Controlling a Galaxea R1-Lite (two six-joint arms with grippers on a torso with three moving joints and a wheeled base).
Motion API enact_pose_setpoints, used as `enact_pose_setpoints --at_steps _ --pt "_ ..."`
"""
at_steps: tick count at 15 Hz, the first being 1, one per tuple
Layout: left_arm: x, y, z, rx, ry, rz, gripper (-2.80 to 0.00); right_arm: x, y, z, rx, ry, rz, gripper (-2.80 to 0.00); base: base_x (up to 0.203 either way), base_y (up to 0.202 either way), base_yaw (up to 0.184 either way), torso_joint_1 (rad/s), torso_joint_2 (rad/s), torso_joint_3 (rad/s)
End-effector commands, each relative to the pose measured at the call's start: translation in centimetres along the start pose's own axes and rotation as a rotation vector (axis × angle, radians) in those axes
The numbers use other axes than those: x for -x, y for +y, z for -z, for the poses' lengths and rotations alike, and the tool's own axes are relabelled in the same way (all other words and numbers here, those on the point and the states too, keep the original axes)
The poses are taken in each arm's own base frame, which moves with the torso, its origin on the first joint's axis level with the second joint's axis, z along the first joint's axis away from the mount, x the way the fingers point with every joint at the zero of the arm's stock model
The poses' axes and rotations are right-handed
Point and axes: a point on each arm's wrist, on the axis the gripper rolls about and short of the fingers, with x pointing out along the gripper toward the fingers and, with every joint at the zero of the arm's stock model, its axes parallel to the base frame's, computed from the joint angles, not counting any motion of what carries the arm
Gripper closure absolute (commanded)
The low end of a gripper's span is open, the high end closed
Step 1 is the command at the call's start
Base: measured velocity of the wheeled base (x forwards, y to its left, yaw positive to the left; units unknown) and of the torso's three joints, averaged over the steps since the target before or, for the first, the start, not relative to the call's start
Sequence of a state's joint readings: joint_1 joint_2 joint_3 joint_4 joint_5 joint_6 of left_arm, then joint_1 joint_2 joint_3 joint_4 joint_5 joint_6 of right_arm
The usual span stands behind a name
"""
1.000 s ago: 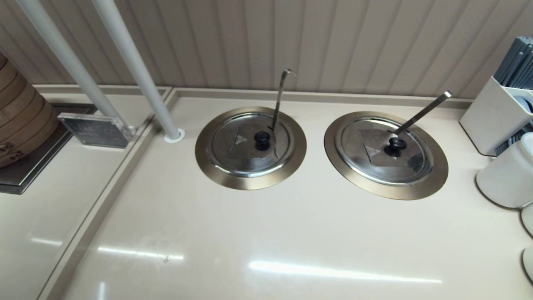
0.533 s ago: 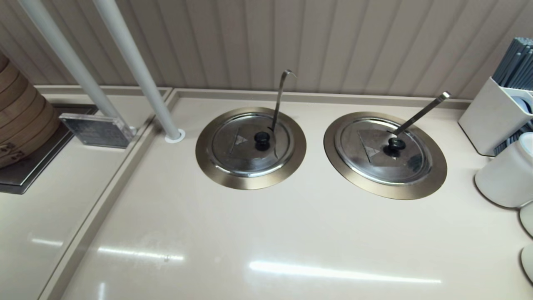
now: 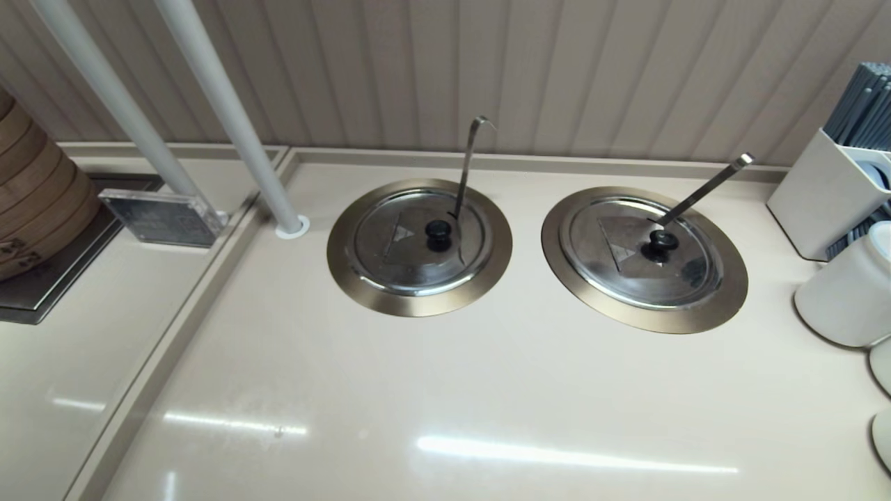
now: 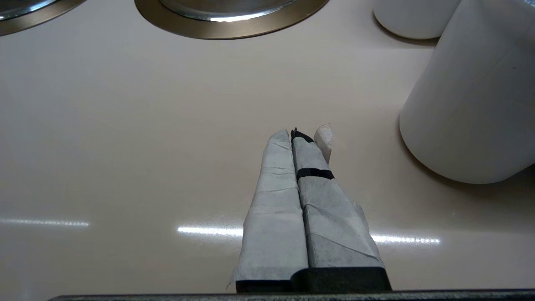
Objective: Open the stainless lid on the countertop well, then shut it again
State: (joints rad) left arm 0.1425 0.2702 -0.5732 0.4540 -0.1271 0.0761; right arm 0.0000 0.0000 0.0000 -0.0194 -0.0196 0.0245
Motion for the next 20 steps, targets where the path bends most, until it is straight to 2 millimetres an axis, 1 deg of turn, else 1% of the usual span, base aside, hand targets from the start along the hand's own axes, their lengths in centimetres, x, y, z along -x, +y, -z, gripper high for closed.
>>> enact_pose_setpoints --at_steps 1,3,4,6,8,9,10,11,12,13,14,20 --pt "-0.2 0.0 0.2 0.000 0.013 0.051 0.00 0.0 0.0 0.1 0.000 0.004 0.000 0.00 0.000 0.000 0.000 0.000 0.00 0.000" --pt "0.0 0.2 0.2 -0.004 0.009 0.106 0.00 0.0 0.0 0.1 0.002 0.004 0.000 0.00 0.000 0.000 0.000 0.000 0.00 0.000" --pt "0.1 0.3 0.8 -0.002 0.019 0.111 0.00 0.0 0.0 0.1 0.002 0.004 0.000 0.00 0.000 0.000 0.000 0.000 0.00 0.000" --pt "0.4 0.3 3.5 -0.011 0.030 0.094 0.00 0.0 0.0 0.1 0.000 0.004 0.000 0.00 0.000 0.000 0.000 0.000 0.00 0.000" --pt "1.0 0.3 6.4 -0.036 -0.031 0.075 0.00 0.0 0.0 0.1 0.000 0.004 0.000 0.00 0.000 0.000 0.000 0.000 0.00 0.000" --pt "0.2 0.3 7.8 -0.037 -0.030 0.058 0.00 0.0 0.0 0.1 0.000 0.004 0.000 0.00 0.000 0.000 0.000 0.000 0.00 0.000" --pt "-1.4 0.2 9.4 -0.051 -0.019 0.048 0.00 0.0 0.0 0.1 0.000 0.004 0.000 0.00 0.000 0.000 0.000 0.000 0.00 0.000" --pt "-2.7 0.2 10.4 -0.070 -0.063 0.040 0.00 0.0 0.0 0.1 0.000 0.004 0.000 0.00 0.000 0.000 0.000 0.000 0.00 0.000" --pt "-3.5 0.1 11.2 -0.079 -0.090 0.035 0.00 0.0 0.0 0.1 0.000 0.004 0.000 0.00 0.000 0.000 0.000 0.000 0.00 0.000" --pt "-3.8 0.1 11.5 -0.076 -0.104 0.030 0.00 0.0 0.0 0.1 0.000 0.004 0.000 0.00 0.000 0.000 0.000 0.000 0.00 0.000" --pt "-3.7 0.2 11.0 -0.068 -0.147 0.023 0.00 0.0 0.0 0.1 0.000 0.004 0.000 0.00 0.000 0.000 0.000 0.000 0.00 0.000" --pt "-3.7 0.2 10.9 -0.031 -0.147 0.018 0.00 0.0 0.0 0.1 0.012 0.006 0.000 0.00 0.000 0.000 0.000 0.000 0.00 0.000"
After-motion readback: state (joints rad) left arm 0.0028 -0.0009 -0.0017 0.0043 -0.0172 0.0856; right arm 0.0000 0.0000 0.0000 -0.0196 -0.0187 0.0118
